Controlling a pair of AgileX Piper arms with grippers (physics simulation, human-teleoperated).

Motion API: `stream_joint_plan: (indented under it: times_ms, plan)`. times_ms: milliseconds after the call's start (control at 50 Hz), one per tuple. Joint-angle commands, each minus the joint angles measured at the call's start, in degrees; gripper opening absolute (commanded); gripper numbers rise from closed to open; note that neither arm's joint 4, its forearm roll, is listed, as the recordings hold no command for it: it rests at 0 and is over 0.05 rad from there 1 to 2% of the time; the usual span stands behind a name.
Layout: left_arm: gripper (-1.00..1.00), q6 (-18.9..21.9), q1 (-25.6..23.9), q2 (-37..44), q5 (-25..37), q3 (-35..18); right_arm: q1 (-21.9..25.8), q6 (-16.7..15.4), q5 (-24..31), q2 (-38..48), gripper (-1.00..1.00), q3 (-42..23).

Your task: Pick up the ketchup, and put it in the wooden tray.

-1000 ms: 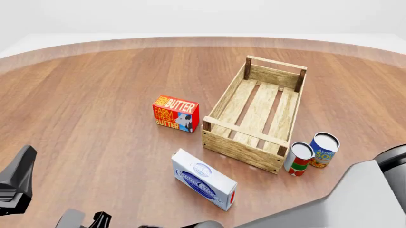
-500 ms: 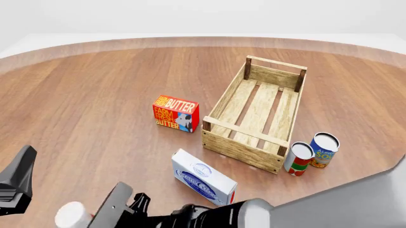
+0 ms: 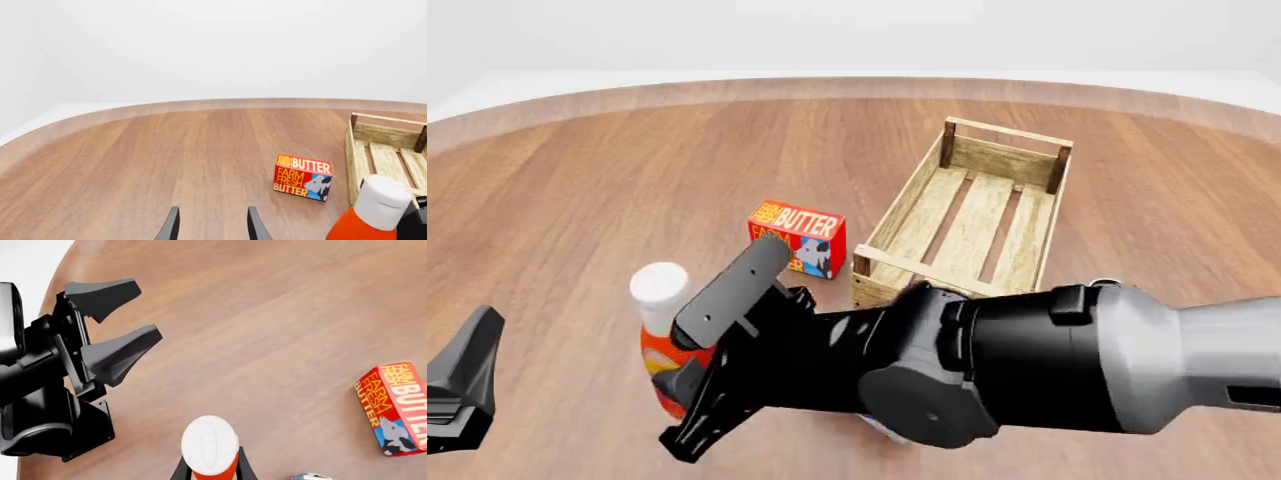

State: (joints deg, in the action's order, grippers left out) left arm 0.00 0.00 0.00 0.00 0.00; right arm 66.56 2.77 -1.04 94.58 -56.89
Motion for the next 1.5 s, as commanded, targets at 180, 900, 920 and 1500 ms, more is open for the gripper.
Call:
stream_joint_plan:
  times_ms: [180, 900, 920, 1500]
  plan:
    - [1.00, 0.0, 0.0, 0.0, 0.0, 0.0, -11.7, -2.0, 11.8, 1.7, -1.00, -14.4]
    - [1.00, 0.0, 0.0, 0.0, 0.0, 0.0, -38.4, -6.0, 12.9, 10.9, -1.00, -23.9]
    - [1.00, 0.0, 0.0, 0.0, 0.0, 0.0, -38.6, -5.8, 12.4, 10.9, -1.00, -23.3]
    - [1.00, 0.0, 0.0, 0.0, 0.0, 0.0, -50.0, -7.0, 4.0, 10.7, -1.00, -14.1]
